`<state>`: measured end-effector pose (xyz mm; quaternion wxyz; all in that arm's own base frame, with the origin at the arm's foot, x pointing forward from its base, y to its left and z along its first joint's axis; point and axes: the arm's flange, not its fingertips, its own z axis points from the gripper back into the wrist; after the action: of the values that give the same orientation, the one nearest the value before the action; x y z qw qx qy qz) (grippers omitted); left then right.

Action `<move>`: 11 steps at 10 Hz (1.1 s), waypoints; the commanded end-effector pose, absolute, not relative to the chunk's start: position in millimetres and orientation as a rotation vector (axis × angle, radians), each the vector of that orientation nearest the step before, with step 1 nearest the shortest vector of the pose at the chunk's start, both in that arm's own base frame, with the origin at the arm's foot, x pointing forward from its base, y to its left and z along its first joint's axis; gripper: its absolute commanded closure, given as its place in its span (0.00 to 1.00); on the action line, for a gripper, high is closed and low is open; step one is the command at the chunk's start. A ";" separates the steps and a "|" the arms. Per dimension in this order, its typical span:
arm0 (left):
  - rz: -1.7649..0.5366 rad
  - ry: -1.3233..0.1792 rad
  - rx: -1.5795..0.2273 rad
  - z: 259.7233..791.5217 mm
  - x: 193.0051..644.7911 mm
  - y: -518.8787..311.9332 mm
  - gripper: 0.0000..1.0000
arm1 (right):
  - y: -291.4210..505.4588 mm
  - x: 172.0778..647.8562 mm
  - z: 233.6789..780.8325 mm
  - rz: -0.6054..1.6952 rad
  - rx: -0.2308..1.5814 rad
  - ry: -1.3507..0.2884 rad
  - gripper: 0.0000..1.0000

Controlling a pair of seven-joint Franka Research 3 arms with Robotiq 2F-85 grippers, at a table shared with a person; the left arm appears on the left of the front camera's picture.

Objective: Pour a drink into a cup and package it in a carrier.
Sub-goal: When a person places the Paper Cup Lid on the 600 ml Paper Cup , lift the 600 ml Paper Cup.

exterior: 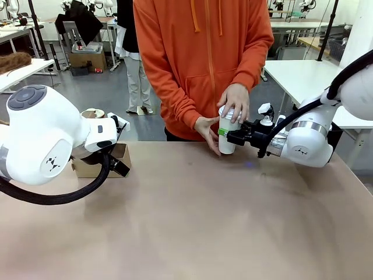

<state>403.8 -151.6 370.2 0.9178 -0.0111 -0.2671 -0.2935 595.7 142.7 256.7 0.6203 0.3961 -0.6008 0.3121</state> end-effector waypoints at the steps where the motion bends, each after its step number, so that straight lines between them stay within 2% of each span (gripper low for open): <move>1: -0.604 -0.550 -0.025 370.5 403.6 -151.6 0.00 | 144.2 596.2 259.3 0.712 0.915 -1.392 0.11; 11: -0.604 -0.550 -0.025 370.5 403.6 -151.6 0.00 | 144.2 596.2 259.3 0.712 0.915 -1.392 0.11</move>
<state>403.8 -151.6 370.2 0.9178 -0.0111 -0.2671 -0.2935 595.7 141.5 255.2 0.6213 0.3957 -0.6004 0.3114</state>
